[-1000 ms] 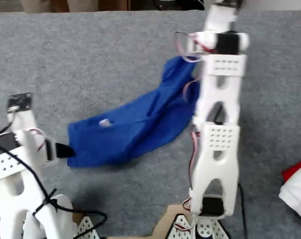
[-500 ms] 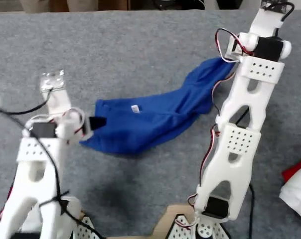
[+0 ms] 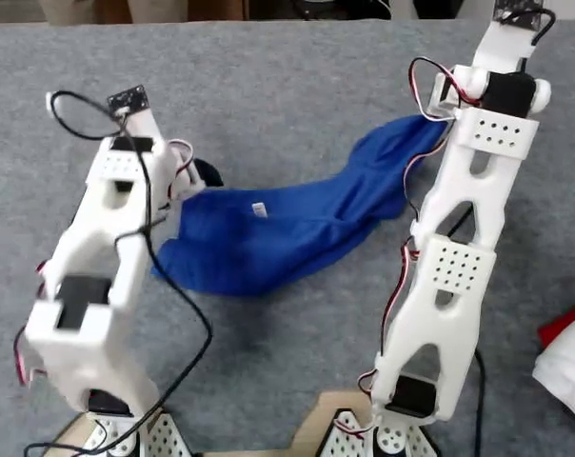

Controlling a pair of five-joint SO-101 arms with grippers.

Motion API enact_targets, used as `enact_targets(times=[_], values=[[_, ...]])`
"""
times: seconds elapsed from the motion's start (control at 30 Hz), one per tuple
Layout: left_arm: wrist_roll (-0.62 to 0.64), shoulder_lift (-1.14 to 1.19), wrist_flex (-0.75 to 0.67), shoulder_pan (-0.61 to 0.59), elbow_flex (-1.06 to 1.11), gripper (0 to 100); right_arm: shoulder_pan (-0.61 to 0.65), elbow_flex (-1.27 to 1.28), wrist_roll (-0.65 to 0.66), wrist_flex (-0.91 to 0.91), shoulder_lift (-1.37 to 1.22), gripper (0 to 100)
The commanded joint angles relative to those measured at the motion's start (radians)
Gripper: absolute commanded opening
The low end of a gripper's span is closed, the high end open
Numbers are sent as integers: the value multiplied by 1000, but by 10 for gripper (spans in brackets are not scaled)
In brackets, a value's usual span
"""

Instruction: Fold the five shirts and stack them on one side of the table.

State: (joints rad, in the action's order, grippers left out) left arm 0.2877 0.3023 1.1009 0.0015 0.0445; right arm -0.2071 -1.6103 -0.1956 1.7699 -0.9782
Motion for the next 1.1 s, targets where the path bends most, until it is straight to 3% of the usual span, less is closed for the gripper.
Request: enact_targets(times=[0.0, 0.27, 0.53, 0.73, 1.07], values=[[5, 122, 98, 0, -241, 357, 4, -54, 2, 9, 7, 5], [11, 390, 287, 3, -537, 344, 4, -51, 3, 5, 5, 5], [6, 576, 356, 0, -732, 124, 4, -51, 6, 5, 5, 5], [9, 641, 425, 2, -868, 26, 4, -53, 5, 5, 5, 5], [11, 642, 520, 3, -1166, 19, 16, -56, 2, -12, 12, 5]])
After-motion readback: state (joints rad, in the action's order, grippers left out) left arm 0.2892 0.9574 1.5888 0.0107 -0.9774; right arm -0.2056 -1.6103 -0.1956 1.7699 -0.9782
